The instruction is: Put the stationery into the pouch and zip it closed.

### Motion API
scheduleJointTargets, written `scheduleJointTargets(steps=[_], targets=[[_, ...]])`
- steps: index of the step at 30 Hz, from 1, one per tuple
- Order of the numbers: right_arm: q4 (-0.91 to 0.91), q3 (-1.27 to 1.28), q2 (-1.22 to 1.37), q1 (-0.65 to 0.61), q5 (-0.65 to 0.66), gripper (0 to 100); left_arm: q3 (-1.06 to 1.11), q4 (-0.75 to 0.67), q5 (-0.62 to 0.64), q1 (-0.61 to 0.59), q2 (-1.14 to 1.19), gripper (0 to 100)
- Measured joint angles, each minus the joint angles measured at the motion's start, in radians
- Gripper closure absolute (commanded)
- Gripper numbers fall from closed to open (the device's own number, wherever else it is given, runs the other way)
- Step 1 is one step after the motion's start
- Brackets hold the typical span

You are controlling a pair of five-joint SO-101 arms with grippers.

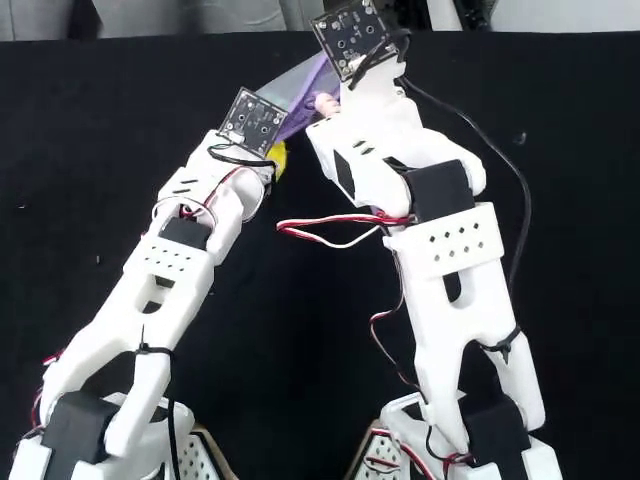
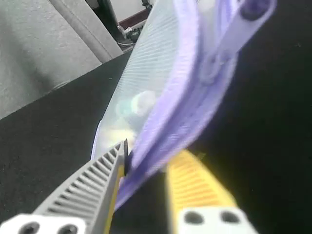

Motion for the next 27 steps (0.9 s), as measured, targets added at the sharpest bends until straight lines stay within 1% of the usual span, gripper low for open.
scheduleJointTargets(steps=[7, 13, 18, 24, 27], targets=[[-0.006, 0.0, 0.0, 0.012, 0.0, 98.7, 0.002, 0.0, 0.0, 0.002, 0.0, 97], [-0.051, 0.002, 0.002, 0.048, 0.002, 98.7, 0.06, -0.003, -0.002, 0.003, -0.037, 97], [-0.104, 0.002, 0.0, 0.092, 0.002, 98.7, 0.21, -0.003, -0.002, 0.003, -0.199, 97], [-0.123, 0.0, 0.0, 0.135, 0.002, 98.7, 0.408, -0.002, -0.002, 0.003, -0.443, 97], [-0.123, 0.0, 0.0, 0.137, 0.002, 98.7, 0.47, -0.002, -0.002, 0.003, -0.532, 97]])
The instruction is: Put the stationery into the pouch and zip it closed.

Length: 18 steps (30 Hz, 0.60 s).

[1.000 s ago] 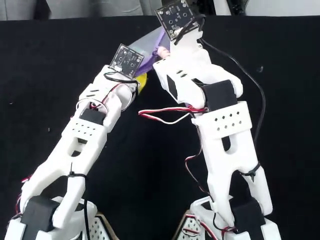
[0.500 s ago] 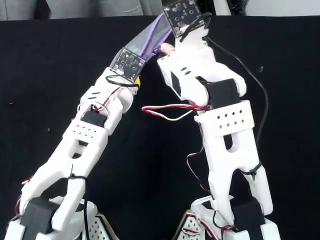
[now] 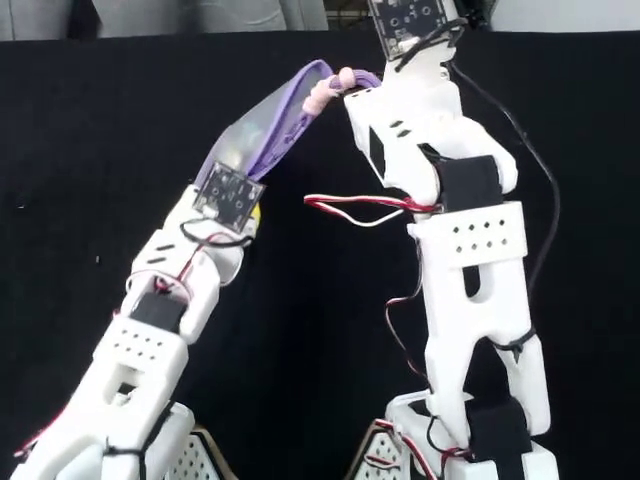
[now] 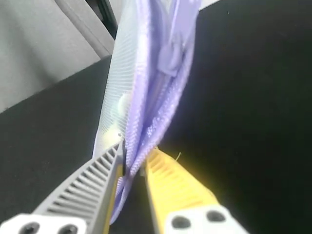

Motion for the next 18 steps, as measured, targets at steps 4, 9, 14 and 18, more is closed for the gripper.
scheduleJointTargets(steps=[4, 9, 14, 18], targets=[[0.006, 0.0, 0.0, 0.0, 0.0, 98.2, 0.025, 0.0, 0.0, -0.002, -0.048, 97], [0.104, 0.0, 0.0, 0.002, 0.068, 82.9, 0.025, 0.0, 0.002, -0.003, -0.049, 97], [0.206, 0.006, 0.0, -0.031, 0.178, 73.4, 0.025, 0.0, 0.002, -0.003, -0.049, 97], [0.213, 0.078, -0.009, -0.117, 0.281, 73.4, 0.025, 0.0, 0.002, -0.003, -0.049, 97]])
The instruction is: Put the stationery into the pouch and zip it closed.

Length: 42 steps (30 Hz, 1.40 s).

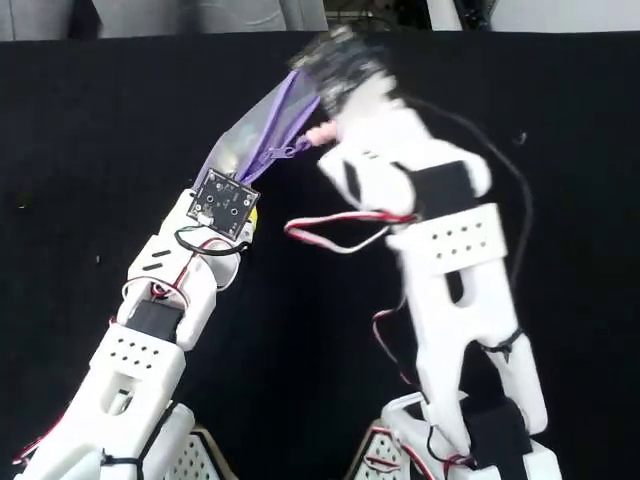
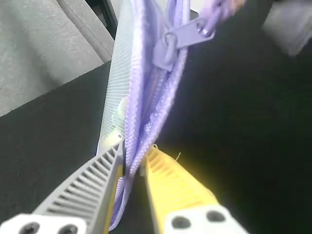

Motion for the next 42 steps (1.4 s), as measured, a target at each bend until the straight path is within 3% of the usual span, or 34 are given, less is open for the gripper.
scheduleJointTargets(steps=[14, 24, 34, 42], targets=[[-0.068, 0.195, -0.026, -0.133, 0.048, 73.4, 0.005, 0.0, 0.0, 0.0, -0.002, 97], [-0.206, 0.471, -0.434, -0.169, -0.078, 73.4, 0.041, -0.064, 0.0, 0.0, -0.002, 97], [-0.623, 1.069, -0.807, -0.258, -0.101, 73.4, 0.046, -0.072, 0.0, 0.0, -0.005, 97], [-0.884, 1.346, -0.991, -0.292, -0.227, 73.4, 0.046, -0.072, 0.0, 0.0, -0.005, 97]])
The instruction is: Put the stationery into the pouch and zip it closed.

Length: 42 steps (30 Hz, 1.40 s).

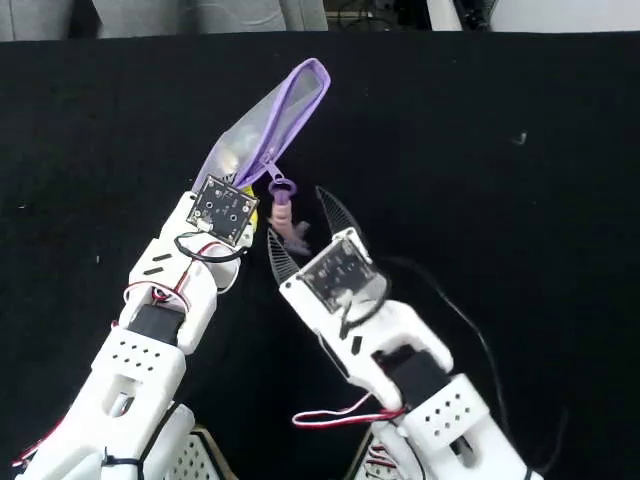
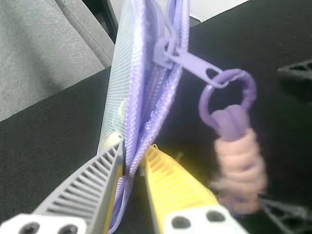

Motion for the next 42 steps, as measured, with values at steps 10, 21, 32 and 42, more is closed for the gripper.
scheduleJointTargets(steps=[10, 21, 32, 42], targets=[[-0.384, 0.193, -0.034, 0.0, -0.097, 82.5, 0.0, 0.0, 0.0, 0.0, 0.0, 97], [-0.402, 0.158, 0.127, 0.0, -0.176, 80.4, 0.0, 0.0, 0.0, 0.0, 0.0, 97], [-0.402, 0.063, 0.284, 0.002, -0.229, 96.6, 0.0, 0.0, 0.0, 0.0, 0.0, 97], [-0.402, 0.063, 0.284, 0.006, -0.229, 98.8, 0.0, 0.0, 0.0, 0.0, 0.0, 97]])
